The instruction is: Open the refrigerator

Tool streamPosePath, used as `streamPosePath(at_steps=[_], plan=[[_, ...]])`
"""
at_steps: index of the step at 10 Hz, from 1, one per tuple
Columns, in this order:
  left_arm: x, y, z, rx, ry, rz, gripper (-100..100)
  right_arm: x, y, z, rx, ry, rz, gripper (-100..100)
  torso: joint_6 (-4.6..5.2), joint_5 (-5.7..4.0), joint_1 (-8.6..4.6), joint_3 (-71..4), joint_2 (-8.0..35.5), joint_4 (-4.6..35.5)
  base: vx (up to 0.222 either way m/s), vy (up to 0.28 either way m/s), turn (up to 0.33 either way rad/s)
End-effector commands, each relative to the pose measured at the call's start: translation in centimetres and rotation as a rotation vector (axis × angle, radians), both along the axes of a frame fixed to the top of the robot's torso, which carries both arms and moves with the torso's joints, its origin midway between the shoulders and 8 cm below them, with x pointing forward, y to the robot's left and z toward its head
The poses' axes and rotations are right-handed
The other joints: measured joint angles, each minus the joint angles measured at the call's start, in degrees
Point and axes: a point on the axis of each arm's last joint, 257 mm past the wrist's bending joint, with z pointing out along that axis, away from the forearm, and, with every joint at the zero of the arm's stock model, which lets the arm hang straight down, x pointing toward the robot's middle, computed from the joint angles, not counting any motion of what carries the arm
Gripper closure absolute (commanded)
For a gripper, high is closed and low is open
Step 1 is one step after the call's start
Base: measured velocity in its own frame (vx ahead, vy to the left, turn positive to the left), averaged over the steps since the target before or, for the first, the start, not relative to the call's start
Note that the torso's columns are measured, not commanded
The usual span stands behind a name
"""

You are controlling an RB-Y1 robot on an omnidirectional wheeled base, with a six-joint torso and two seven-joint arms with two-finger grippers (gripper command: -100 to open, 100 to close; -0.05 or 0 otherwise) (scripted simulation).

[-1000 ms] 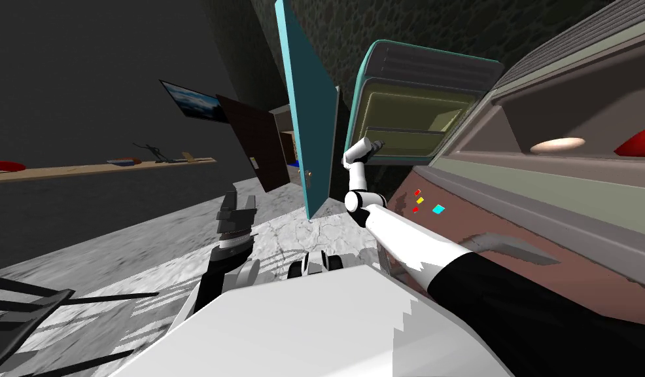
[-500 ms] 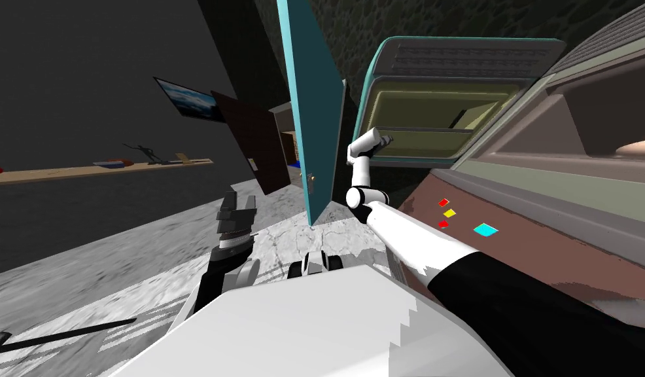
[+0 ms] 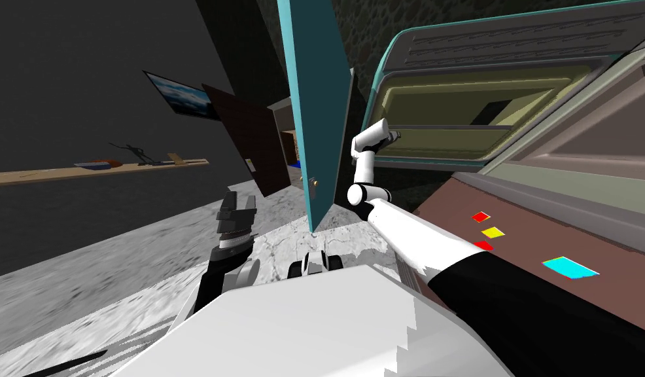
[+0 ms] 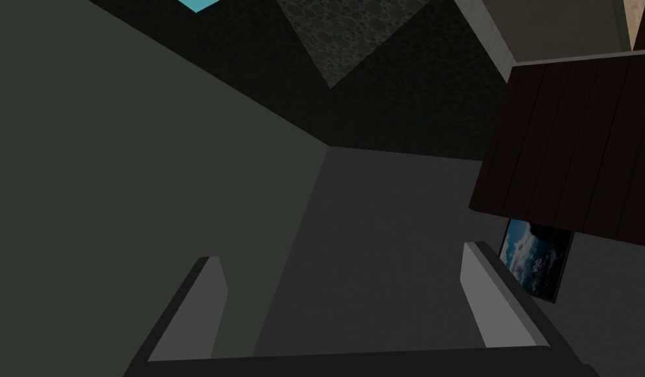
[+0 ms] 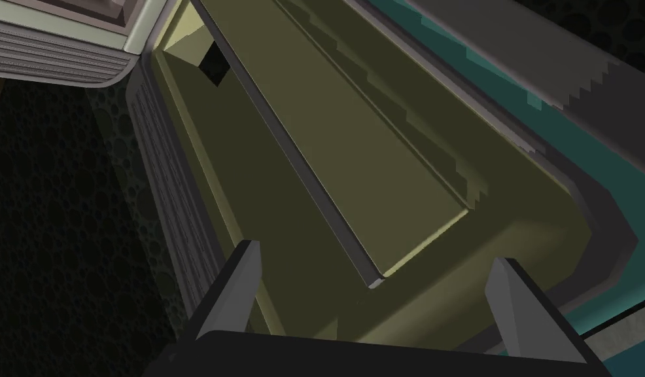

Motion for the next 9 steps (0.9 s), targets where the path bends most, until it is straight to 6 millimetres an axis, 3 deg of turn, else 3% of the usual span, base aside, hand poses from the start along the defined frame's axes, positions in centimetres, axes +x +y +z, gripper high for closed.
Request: streamPosePath(at_steps=[1,2,6,7,8,9], plan=[[0.0,0.0,0.0,0.000,0.000,0.000,0,-0.1,0.0,0.0,0.003,-0.003,-0.001,-100,0.00,-0.02,-0.06,0.20,0.33,0.09,0.023,0.004,0.003],[0.0,0.0,0.0,0.000,0.000,0.000,0,-0.6,0.2,1.7,0.001,-0.002,-0.002,-100,0.02,-0.02,-0.09,0.30,0.44,0.16,0.031,-0.004,0.011],[0.0,0.0,0.0,0.000,0.000,0.000,0,-2.0,0.4,5.0,0.001,-0.002,-0.005,-100,0.00,0.00,0.01,-0.11,-0.18,-0.06,0.028,-0.011,0.008],[0.0,0.0,0.0,0.000,0.000,0.000,0,-1.7,0.5,4.4,0.001,-0.006,-0.004,-100,0.00,0.00,-0.01,-0.11,-0.18,-0.05,0.016,-0.007,0.002],[0.0,0.0,0.0,0.000,0.000,0.000,0,-1.7,0.5,4.5,0.001,-0.003,-0.005,0,0.00,-0.01,0.00,-0.07,-0.12,-0.05,0.000,0.000,0.000],[0.0,0.0,0.0,0.000,0.000,0.000,0,-1.7,0.5,4.5,0.001,-0.003,-0.004,0,0.00,0.00,0.01,-0.03,-0.06,-0.01,0.000,0.000,0.000]])
